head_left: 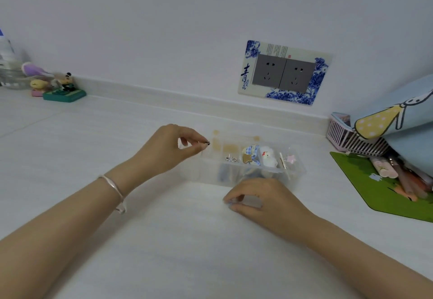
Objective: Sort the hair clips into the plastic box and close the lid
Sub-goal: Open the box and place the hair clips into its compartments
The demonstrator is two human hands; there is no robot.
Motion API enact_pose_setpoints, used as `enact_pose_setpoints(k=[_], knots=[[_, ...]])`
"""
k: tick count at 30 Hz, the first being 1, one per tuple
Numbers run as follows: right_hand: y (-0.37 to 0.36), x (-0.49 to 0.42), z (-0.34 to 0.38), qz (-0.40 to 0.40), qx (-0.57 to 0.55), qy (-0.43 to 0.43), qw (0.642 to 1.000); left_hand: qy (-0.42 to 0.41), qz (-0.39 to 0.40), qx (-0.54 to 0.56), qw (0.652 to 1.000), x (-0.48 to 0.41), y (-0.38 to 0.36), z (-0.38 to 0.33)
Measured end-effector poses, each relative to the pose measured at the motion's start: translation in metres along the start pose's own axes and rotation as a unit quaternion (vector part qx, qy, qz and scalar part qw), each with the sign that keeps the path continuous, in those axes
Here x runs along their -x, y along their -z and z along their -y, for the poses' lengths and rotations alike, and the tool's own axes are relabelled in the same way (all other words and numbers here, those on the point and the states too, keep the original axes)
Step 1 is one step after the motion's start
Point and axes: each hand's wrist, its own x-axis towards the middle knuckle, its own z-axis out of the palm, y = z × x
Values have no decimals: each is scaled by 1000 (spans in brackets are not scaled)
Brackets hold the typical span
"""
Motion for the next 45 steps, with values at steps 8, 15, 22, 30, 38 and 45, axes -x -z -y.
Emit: enact_pose_setpoints(k=[8,15,22,30,38,45], knots=[[-5,4,-4,-24,-22,18,999,-9,53,-56,997,-5,-3,0],[20,-18,17,-130,-143,-5,981,19,-6,-13,1000,-3,-9,9],[21,-78,19,-129,-155,-26,979,66,56,74,994,2,-20,13],[24,-79,20,-59,-95,-26,993,32,89,7,995,1,-13,16],[33,2,14,-150,-112,-5,982,26,91,-38,995,5,-9,10],[16,49,-20,65,-27,-43,997,13,90,-28,995,8,-14,-4]])
